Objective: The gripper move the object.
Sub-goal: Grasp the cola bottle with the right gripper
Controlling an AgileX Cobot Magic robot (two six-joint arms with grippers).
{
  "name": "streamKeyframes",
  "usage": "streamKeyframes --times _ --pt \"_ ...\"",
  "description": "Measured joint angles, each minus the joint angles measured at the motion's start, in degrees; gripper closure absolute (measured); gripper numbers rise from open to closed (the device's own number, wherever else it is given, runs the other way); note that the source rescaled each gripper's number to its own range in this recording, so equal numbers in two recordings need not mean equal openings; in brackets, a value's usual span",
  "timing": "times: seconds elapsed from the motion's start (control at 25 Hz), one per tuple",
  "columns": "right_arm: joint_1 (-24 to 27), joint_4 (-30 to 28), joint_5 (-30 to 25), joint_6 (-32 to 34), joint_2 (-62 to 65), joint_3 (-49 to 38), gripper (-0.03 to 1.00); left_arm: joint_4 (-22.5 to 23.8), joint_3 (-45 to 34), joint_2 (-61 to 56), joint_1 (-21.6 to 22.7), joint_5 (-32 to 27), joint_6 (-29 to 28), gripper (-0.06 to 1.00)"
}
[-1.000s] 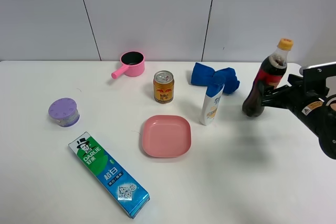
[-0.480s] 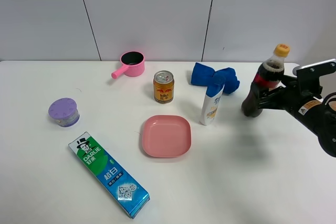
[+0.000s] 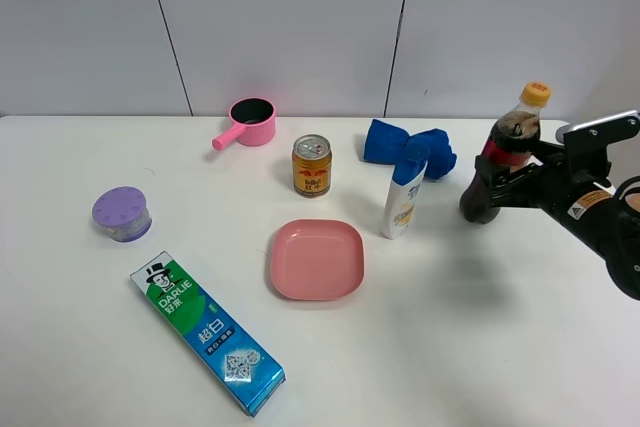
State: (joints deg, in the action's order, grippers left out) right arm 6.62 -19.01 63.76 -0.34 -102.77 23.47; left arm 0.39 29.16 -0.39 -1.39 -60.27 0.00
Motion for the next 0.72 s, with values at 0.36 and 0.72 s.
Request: streamKeyframes --times 0.36,0.72 --pt "0.0 -1.0 0.3 0.3 0.0 0.0 -0.03 0.0 0.0 0.0 0.0 0.0 0.0 -0.06" --pt "0.0 -1.0 0.3 0.3 0.0 0.0 0.96 0.0 0.0 0.0 0.0 0.0 0.0 -0.06"
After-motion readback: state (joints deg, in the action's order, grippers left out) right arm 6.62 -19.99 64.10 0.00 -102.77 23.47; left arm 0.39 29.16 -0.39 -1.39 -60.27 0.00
